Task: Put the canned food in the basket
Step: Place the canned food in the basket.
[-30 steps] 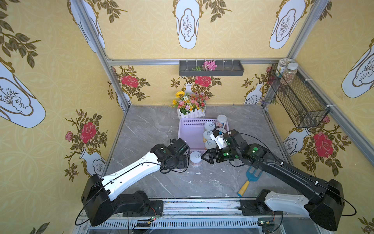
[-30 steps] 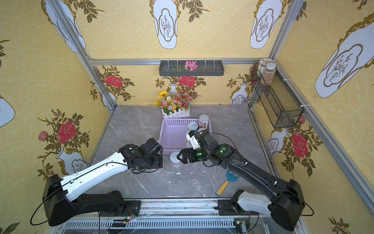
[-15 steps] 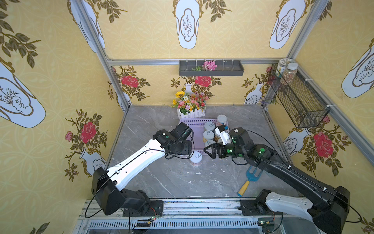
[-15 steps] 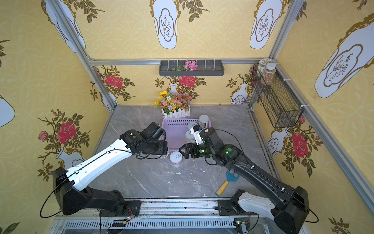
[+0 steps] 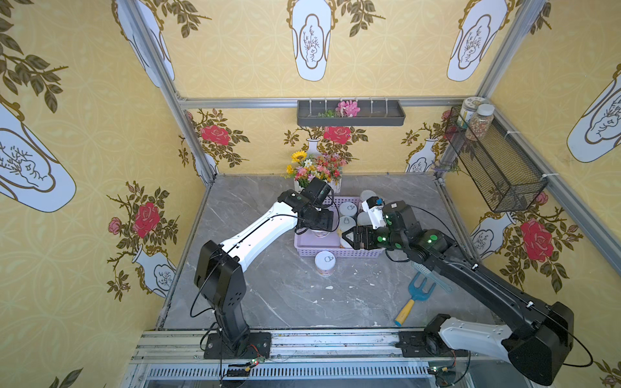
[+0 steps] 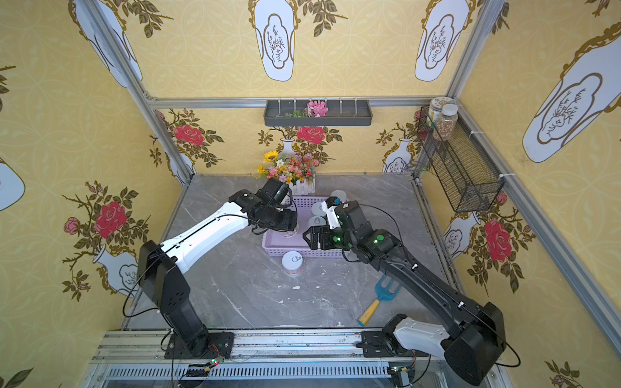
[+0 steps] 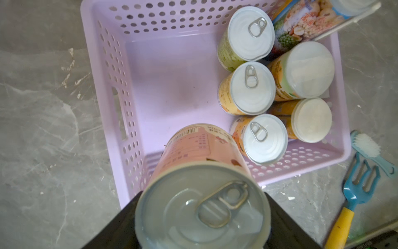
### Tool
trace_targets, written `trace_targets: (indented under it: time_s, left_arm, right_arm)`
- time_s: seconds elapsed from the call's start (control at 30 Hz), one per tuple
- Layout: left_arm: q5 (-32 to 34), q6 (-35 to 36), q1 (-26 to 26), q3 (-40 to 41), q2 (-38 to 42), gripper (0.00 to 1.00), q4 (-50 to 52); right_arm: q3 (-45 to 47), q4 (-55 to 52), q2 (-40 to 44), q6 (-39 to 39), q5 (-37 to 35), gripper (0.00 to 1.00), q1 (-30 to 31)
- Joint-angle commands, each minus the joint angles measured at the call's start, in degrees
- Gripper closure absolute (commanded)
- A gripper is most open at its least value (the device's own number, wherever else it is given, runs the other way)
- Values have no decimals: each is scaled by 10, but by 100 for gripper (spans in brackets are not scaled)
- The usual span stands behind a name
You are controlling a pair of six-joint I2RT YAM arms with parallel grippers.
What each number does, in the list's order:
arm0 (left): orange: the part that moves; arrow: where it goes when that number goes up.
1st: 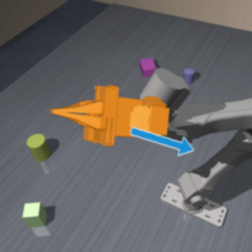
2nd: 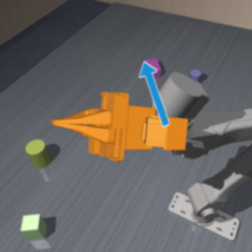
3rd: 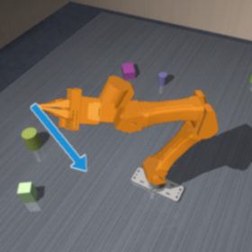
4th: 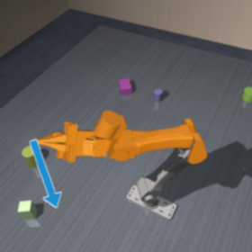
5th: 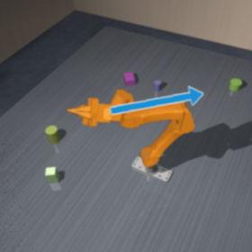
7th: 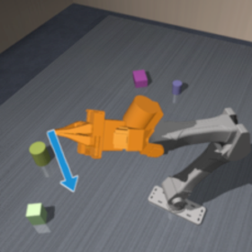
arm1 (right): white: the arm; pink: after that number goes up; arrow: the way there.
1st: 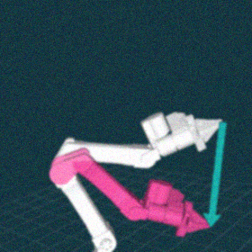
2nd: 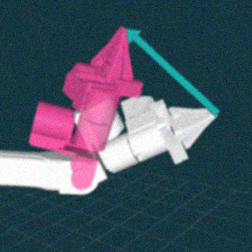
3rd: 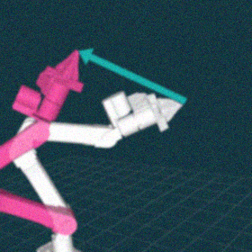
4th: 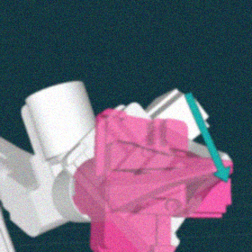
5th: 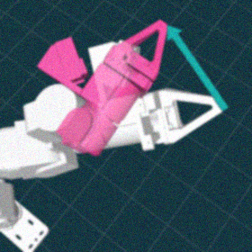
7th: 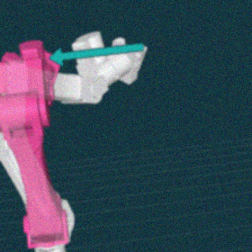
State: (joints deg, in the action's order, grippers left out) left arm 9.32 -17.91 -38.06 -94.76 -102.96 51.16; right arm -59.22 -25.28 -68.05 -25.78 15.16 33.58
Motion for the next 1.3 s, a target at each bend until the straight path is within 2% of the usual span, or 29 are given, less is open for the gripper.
trace_targets:
  time_s: [0.0, 0.2, 0.63, 0.9, 1.13, 1.27]
  left_arm:
    - [17, 27, 5, -39, -40, 23, -18]
    - [38, 43, 8, -120, -112, 23, -9]
    - [62, 53, 20, -194, -198, 24, -24]
    - [68, 54, 23, -281, -269, 24, -12]
    - [71, 54, 28, -308, -295, 24, -12]
    - [68, 55, 29, -327, -312, 24, -7]
  right_arm:
    - [-3, 37, -10, 13, 47, 3, -21]
    - [-10, 29, -29, 31, 57, 3, -52]
    - [-27, -6, -39, 97, 47, 3, -67]
    - [3, 23, -30, 97, 19, 3, -68]
    - [31, 56, -3, 85, -28, 3, -68]
    - [29, 51, 2, 85, -32, 3, -68]
